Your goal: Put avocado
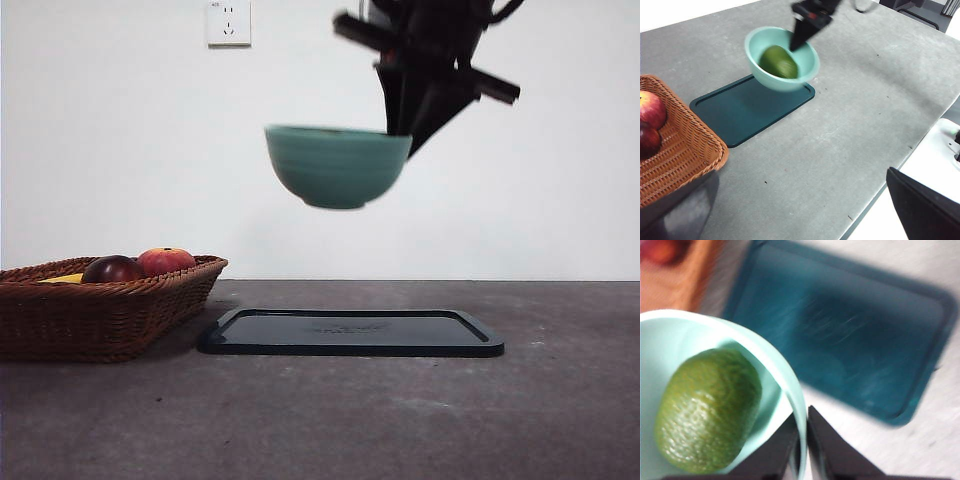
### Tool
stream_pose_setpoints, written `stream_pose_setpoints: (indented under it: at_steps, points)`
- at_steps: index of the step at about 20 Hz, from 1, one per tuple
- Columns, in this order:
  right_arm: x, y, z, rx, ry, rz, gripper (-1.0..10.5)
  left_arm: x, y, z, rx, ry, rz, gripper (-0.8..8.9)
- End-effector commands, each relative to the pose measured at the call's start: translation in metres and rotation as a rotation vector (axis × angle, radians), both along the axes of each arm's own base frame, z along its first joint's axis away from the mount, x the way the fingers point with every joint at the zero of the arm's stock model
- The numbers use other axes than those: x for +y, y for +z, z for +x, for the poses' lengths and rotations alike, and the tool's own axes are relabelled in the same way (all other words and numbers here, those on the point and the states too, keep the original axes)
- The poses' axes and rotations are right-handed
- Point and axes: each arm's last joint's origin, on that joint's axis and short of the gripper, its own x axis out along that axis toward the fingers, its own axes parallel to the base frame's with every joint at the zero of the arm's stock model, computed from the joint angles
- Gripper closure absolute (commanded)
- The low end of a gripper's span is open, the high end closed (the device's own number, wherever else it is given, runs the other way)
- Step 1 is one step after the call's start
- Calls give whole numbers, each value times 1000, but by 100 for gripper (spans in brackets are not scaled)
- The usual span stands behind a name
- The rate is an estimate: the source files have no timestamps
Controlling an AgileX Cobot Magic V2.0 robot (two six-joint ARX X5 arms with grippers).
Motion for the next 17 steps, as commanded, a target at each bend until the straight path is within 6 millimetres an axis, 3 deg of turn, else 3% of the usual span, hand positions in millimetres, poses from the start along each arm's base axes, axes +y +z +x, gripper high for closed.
stream_pose_setpoints:
  at_steps: [1,4,7,13,17]
  points:
    - [6,-13,27,49,16,-11,938,1,4,-1,-14,-2,-18,158]
    - [9,-45,60,114,-4,-38,938,1,4,-1,-14,-2,-18,158]
    - [11,-73,79,140,-20,-50,938,1,4,-1,-14,-1,-18,158]
    - [14,-104,92,178,-28,-49,938,1,4,-1,-12,-2,-17,158]
    - [14,-106,94,170,-31,-46,935,1,4,-1,-12,-1,-16,158]
